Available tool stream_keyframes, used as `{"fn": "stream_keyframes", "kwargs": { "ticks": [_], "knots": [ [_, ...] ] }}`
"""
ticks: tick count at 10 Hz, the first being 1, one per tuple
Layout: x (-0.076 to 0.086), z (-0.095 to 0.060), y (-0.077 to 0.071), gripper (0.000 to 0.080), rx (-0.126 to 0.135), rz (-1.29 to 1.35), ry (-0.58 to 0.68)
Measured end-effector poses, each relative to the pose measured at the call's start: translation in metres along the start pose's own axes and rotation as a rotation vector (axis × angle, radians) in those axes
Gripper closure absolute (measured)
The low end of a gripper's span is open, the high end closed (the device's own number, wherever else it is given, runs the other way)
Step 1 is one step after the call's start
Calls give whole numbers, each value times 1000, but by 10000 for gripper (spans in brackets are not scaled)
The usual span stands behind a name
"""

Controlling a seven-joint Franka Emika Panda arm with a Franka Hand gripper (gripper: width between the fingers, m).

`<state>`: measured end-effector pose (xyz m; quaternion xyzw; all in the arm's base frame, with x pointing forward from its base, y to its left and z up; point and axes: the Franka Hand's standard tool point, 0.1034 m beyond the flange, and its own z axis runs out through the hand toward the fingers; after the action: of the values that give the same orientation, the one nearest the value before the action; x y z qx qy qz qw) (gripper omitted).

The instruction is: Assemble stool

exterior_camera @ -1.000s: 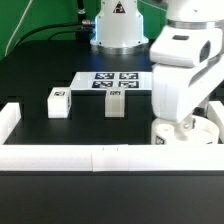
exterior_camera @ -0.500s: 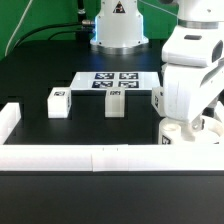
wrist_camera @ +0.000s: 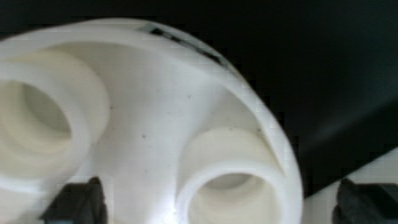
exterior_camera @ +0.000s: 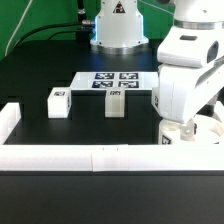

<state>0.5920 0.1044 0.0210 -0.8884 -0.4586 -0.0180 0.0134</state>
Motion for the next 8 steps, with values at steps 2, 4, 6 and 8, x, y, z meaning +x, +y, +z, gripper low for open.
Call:
{"fn": "stream_keyframes", "kwargs": {
  "ticks": [2, 4, 6, 8],
  "knots": [
    [0, 0, 0, 151, 0, 0, 0],
    [0, 0, 0, 151, 0, 0, 0],
    [-5, -18, 7, 151, -3, 17, -5],
    [-16, -37, 7, 151, -17, 70, -7]
  ]
}}
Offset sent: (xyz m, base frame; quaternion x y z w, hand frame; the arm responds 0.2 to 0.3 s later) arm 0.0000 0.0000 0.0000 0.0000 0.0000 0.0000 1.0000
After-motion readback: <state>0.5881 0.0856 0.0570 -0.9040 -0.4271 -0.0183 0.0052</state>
